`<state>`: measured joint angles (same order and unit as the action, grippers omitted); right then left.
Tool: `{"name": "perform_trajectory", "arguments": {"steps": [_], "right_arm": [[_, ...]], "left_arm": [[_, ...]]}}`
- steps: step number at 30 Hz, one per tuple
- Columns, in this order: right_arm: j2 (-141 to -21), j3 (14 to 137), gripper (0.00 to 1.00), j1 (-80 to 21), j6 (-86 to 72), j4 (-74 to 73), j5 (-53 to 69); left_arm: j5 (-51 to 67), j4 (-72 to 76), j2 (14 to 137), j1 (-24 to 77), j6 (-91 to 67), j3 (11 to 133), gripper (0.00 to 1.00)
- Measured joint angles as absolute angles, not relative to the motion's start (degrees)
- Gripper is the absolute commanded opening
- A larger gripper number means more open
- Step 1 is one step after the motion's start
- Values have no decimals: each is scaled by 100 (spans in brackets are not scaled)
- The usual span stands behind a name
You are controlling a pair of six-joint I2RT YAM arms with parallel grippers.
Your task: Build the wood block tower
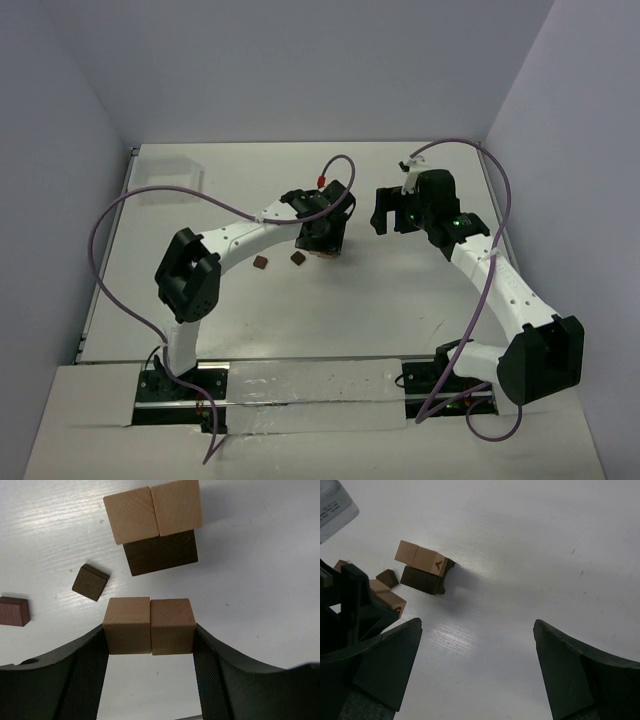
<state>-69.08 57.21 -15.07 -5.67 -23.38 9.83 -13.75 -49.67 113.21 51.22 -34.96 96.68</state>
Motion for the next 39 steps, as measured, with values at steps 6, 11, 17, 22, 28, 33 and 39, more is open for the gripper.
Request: {"name": "perform_trajectory", "arguments": {"steps": [6,11,17,22,28,33,39], "right_arm": [[-6886,5721,100,-1474,-626,-2338,1043],[-6869,5721,100,-1452,-655,-2335,1097],[-6869,5721,100,-1431,-659,-2333,1131],[-6869,5721,100,-1423,-661,-2333,1161],[-6869,5721,100,-1420,-666,-2327,1173],[-6869,5721,100,-1420,-683,-2324,1177],[-6869,5721,100,-1420,-704,-2320,1205]], "left_arm": [[-1531,-5078,11582,5209,-3638,9974,0],[-1570,-5149,11623,5269,-3822,10122,0],[-1493,-5172,11625,5267,-4157,10143,0],[-1446,-5172,11625,5226,-4422,10143,0],[-1437,-5175,11627,5107,-4594,10143,0],[-1426,-5174,11634,4981,-4603,10160,0],[-1409,-5168,11735,4903,-4589,10267,0]]}}
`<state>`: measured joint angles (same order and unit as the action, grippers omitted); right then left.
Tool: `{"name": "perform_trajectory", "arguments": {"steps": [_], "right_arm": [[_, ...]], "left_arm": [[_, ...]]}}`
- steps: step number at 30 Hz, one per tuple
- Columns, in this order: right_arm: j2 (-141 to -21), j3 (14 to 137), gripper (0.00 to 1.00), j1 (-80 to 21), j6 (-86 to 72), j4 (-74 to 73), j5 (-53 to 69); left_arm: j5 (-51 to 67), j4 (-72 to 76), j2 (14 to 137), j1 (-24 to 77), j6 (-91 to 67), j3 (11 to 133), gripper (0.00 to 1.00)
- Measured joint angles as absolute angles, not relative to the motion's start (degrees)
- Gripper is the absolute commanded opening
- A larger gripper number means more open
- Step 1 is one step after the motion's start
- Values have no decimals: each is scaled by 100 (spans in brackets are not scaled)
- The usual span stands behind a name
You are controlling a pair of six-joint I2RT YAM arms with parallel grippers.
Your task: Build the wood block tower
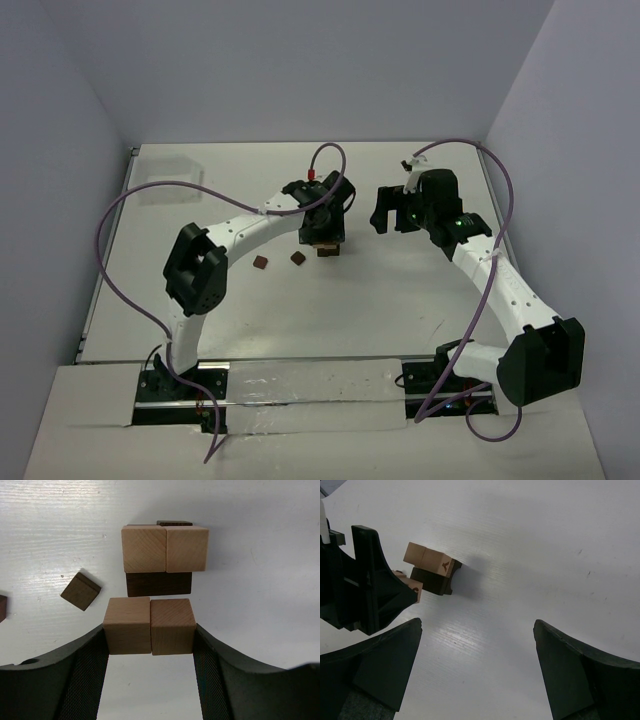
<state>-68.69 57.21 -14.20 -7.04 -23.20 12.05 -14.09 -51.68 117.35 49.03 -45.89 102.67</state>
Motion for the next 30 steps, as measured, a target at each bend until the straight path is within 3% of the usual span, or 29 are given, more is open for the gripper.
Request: {"name": "perform_trajectory", "arguments": {"steps": [30], "right_arm": [[-6869,5721,100,-1393,-766,-2318,1239]], "left_arm": [[-1347,-5194,12283,4847,-4516,10624,4]]}}
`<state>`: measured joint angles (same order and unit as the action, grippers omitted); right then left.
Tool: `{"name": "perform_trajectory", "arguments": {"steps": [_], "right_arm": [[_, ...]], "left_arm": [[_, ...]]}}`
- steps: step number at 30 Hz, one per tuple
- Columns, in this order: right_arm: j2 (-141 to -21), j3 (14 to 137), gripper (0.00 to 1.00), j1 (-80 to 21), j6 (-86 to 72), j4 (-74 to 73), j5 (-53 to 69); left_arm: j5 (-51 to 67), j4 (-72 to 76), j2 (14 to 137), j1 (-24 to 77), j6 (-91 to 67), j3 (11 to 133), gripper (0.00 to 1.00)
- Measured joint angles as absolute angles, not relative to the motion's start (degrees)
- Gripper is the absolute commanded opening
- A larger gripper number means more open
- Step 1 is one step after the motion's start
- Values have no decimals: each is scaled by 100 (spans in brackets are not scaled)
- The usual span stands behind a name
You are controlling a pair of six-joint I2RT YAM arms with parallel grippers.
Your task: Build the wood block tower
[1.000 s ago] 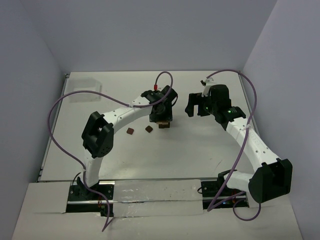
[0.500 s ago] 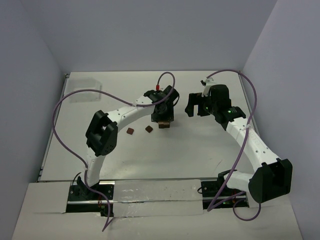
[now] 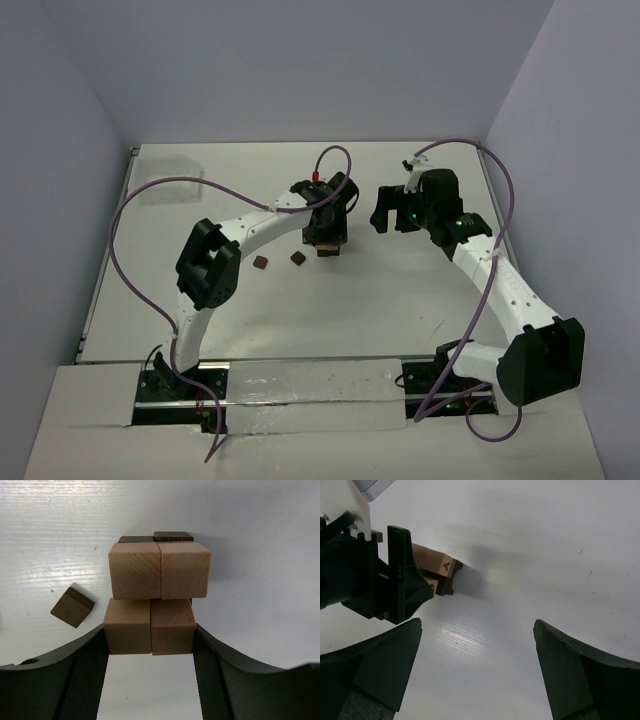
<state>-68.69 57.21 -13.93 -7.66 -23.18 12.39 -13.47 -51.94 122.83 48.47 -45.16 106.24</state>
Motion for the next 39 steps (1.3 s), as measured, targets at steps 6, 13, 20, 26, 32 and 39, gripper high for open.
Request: {"name": "perform_trajectory", "arguments": {"steps": [6,13,20,26,32,39], "right_arm": [[-6869,5721,100,-1385,-768,-2318,1276],[-6871,5721,100,-1385,-769,-2318,1300],[-6882,5724,100,-1382,-788,-2319,1321],[-6882,5732,100,-1382,-788,-2320,1321],[-6882,5732,100,-1382,-788,-2320,1324],[-6882,5732,100,-1382,-790,-2318,1358]], "left_arm": [[-1347,-5202,12334,4818,-4491,10711,5],[-1345,-5222,12451,4814,-4475,10803,6],[-1347,-5221,12462,4814,-4475,10818,13],[-1343,-5223,12467,4811,-4475,10827,23],[-1310,-5223,12468,4787,-4471,10827,26],[-1254,-5218,12468,4757,-4449,10827,29]]}}
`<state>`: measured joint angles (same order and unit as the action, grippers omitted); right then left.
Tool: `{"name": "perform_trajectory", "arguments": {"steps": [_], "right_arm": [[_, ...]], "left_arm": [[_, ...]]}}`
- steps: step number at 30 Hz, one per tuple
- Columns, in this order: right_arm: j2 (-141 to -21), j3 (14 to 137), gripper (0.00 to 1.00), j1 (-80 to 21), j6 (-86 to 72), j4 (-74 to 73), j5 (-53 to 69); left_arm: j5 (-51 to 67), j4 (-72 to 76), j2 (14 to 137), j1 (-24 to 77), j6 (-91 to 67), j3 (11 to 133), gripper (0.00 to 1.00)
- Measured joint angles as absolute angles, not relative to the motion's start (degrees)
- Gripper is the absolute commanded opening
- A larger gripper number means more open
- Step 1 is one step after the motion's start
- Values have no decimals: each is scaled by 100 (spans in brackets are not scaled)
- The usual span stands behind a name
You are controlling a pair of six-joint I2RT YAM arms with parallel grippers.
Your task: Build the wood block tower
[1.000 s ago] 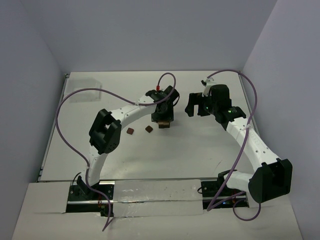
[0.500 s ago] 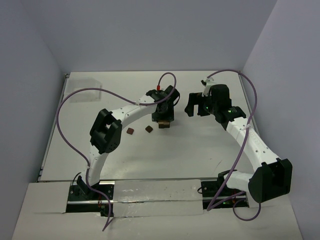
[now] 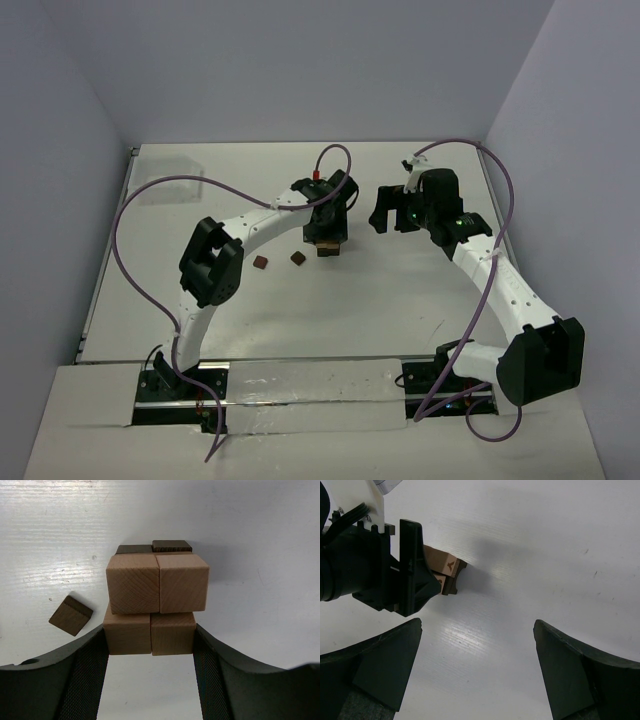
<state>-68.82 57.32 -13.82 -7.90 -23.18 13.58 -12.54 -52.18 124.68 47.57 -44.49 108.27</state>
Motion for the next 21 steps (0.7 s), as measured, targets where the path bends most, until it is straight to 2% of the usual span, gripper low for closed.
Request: {"name": "perform_trajectory", "arguments": {"steps": [5,15,21], "right_arm": [[-6882,5732,100,-1382,-790,-2318,1363],[-6903,5732,100,-1382,-790,-2318,1365],[-6940,5734,100,-1382,-790,-2319,1367]], "left_arm": [[-1195,-5220,12477,4731,-4431,10843,35],[-1099,-5218,12538,4684,-4375,10923,38],[-1040,-5216,12551,4674,-4325,10948,49]]}}
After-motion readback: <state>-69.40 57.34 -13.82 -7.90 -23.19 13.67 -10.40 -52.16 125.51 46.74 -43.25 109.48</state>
